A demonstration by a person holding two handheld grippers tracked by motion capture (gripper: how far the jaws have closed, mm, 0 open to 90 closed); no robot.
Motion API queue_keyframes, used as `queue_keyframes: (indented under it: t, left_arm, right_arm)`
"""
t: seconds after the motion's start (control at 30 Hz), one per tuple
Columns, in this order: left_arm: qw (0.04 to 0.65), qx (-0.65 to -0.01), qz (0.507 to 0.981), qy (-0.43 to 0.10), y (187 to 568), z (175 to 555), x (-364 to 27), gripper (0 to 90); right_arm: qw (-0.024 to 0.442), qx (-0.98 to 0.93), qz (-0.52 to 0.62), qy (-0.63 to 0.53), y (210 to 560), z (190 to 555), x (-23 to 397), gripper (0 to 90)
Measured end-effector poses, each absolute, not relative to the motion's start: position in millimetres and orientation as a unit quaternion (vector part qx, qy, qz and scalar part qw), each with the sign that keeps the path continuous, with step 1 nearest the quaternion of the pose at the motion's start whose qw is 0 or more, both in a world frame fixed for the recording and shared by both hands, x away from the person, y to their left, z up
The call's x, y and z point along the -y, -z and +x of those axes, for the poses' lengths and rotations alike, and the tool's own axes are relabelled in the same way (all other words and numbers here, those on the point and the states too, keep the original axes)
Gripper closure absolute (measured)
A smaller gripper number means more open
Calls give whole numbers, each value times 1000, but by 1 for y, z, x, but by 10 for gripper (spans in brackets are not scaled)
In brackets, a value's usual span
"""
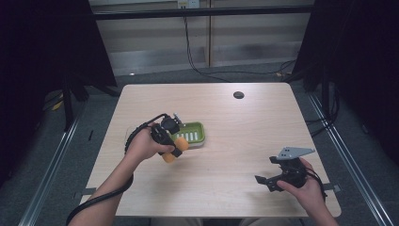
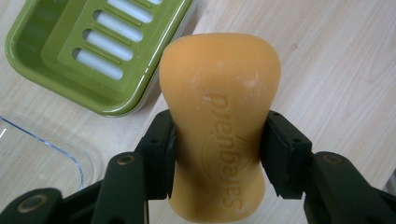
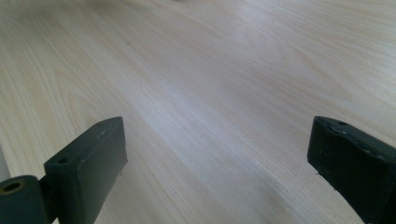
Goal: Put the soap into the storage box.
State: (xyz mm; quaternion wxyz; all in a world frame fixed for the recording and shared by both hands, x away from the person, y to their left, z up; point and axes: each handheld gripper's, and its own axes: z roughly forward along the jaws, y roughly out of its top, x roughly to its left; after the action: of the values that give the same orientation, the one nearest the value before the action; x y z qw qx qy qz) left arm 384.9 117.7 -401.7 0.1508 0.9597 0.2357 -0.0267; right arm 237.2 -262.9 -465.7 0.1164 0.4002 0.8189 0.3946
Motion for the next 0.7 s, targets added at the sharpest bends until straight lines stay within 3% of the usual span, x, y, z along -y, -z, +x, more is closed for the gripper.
queue_keyframes:
  t: [0.7]
  left_arm:
    - [152,-235,960,28,391,398,-113,502]
  right_arm:
    - [115,-819,400,-395,467,238,263,44]
